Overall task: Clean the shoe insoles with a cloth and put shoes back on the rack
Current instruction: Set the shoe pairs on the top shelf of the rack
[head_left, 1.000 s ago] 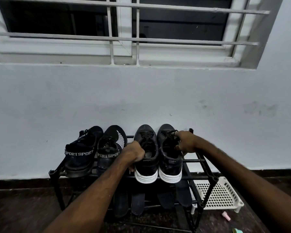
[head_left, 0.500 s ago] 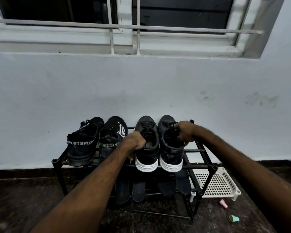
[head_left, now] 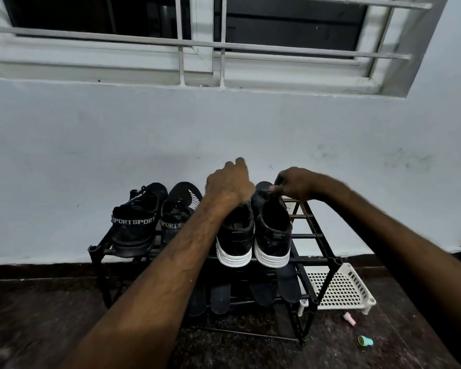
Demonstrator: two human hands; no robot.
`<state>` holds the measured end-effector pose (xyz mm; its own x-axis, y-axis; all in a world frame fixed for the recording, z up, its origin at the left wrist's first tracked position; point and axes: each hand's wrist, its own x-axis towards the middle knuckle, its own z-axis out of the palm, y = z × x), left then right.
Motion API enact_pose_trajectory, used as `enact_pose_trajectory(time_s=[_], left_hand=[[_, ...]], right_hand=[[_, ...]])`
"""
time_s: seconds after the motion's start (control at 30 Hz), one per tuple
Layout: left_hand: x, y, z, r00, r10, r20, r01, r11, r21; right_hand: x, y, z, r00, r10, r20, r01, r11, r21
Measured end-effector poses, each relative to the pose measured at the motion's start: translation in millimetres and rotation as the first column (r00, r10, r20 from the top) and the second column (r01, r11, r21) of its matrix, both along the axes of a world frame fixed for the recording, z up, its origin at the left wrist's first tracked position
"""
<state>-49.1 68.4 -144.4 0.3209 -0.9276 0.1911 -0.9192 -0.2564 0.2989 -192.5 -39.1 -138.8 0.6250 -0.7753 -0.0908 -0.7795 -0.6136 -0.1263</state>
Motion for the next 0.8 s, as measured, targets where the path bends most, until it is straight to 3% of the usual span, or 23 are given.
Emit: enact_pose_trajectory(time_s=[0.1,0.17,0.23,0.3,0.37,0.43,0.6,0.7,0.8], left_hand=[[2,1,-5,1.0,-0.007,-0.004,0.007,1.0,0.02],[9,5,-8,0.999,0.016,0.031,-0.018,0.998,0.059],[11,10,-12,0.998,-0.011,0.061,0.004,0.992,0.125],[8,18,-20,0.993,-0.11,0.041,0.094,0.953,0.287],[4,28,-30,0.983,-0.18,-0.025,0.17,0.865,0.471],[0,39,-34,0.984,-0.172,-0.04,0.166,0.831,0.532],[-21,51,-27,0.954,-0.163,0.253,0.094,0.96,0.264],[-41,51,-21,0.939,-0.204,0.276,0.157,0.97,0.185],[-65,49,-15,0.925,-0.277,0.261,0.234,0.955,0.182]], right_hand=[[-8,42,-10,0.99,0.014,-0.142,-0.019,0.999,-0.035],[-14,62,-35,0.992,0.018,-0.129,-0.022,0.999,-0.031],[-15,76,-59,0.993,-0.022,-0.119,0.007,0.992,-0.123],[-11,83,-74,0.996,-0.035,-0.082,0.018,0.98,-0.197],[-8,82,-79,0.999,-0.043,0.003,0.043,0.986,-0.164],[-8,77,-78,0.999,-0.045,0.031,0.048,0.993,-0.104],[-14,68,-72,1.0,0.001,-0.031,-0.002,0.999,-0.032],[-21,65,-58,0.996,0.018,-0.089,-0.021,0.999,-0.038],[-42,71,-40,0.999,0.042,-0.028,-0.046,0.988,-0.148]])
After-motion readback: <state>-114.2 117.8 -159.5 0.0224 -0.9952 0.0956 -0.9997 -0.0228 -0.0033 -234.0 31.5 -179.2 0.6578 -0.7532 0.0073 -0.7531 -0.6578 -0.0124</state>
